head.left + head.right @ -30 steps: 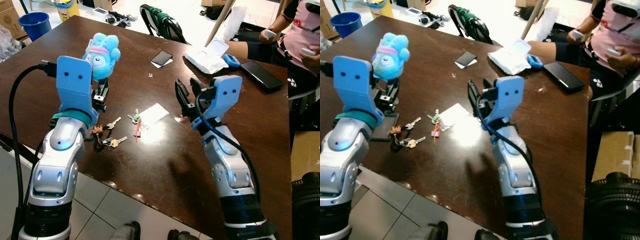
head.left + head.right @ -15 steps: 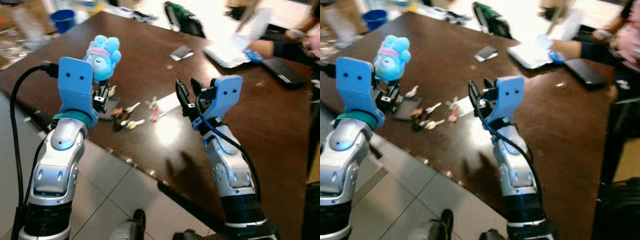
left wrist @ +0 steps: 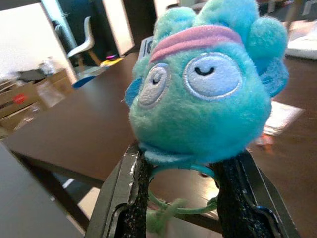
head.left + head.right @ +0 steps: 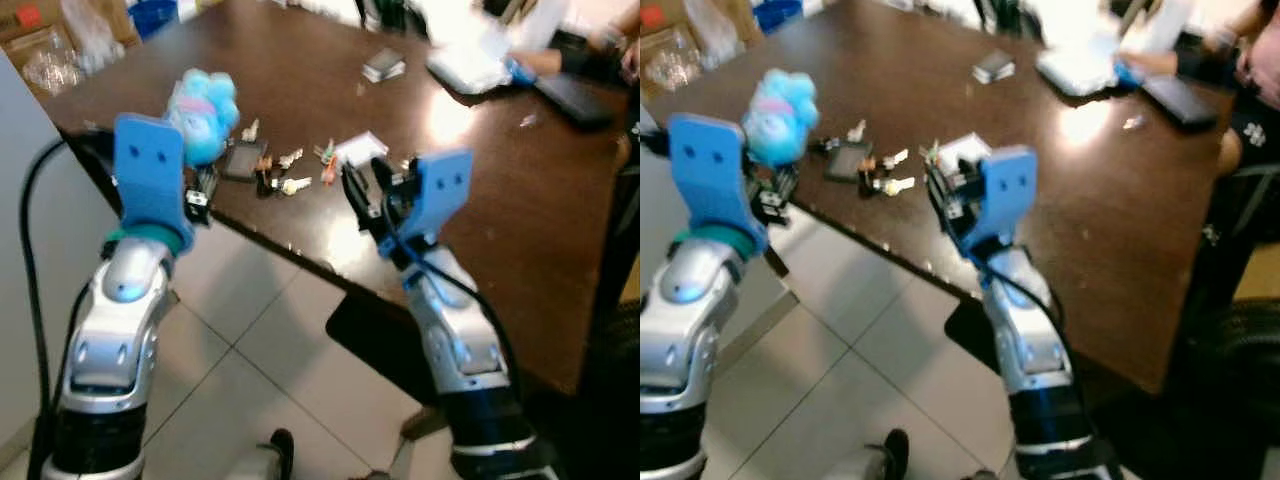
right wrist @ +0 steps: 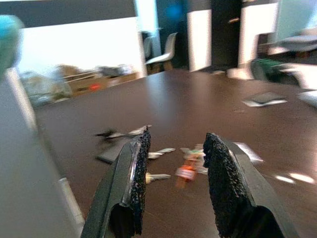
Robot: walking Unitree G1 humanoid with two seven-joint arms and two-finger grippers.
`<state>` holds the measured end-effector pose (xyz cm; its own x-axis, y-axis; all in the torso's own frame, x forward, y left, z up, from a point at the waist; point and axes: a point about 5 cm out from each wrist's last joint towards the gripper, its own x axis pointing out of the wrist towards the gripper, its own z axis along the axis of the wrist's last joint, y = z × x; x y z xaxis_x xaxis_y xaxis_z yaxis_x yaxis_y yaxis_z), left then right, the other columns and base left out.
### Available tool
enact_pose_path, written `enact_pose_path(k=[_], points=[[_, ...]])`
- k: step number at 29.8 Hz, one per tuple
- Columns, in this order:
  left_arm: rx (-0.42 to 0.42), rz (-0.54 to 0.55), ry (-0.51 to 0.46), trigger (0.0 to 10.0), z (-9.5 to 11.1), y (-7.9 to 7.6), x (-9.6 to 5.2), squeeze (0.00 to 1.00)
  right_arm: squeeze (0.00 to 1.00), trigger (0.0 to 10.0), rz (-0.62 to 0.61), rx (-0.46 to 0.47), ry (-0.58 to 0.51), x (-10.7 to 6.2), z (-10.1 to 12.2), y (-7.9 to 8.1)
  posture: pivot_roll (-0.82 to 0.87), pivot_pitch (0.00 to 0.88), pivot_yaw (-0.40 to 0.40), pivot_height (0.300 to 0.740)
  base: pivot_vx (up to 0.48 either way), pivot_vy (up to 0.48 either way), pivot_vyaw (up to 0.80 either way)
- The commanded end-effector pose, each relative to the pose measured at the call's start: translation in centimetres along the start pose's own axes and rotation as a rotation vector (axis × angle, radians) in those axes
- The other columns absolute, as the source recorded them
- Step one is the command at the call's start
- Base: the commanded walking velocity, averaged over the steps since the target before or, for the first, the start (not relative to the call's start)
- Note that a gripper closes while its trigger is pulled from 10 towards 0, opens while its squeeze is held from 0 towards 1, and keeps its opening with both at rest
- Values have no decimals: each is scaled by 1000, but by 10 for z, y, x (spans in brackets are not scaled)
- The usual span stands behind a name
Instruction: Hang keys on a hook
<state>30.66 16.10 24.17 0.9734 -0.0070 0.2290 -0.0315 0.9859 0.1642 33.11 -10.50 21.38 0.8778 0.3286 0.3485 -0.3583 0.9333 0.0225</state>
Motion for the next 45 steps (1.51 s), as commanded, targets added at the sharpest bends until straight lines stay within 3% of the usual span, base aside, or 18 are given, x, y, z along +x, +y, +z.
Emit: enact_pose_path(k=[1,11,45], points=[[9,12,12,10000,-3,4,-1,0,0,10000,19,3,5,0,-3,7,123,63,101,740,-277,0,0],[9,12,13,10000,-3,4,-1,0,0,10000,30,-12,6,1,-3,7,124,64,101,740,-249,0,0],[4,6,7,10000,-2,2,-1,0,0,10000,65,-24,7,1,-4,11,123,46,100,740,0,0,800]])
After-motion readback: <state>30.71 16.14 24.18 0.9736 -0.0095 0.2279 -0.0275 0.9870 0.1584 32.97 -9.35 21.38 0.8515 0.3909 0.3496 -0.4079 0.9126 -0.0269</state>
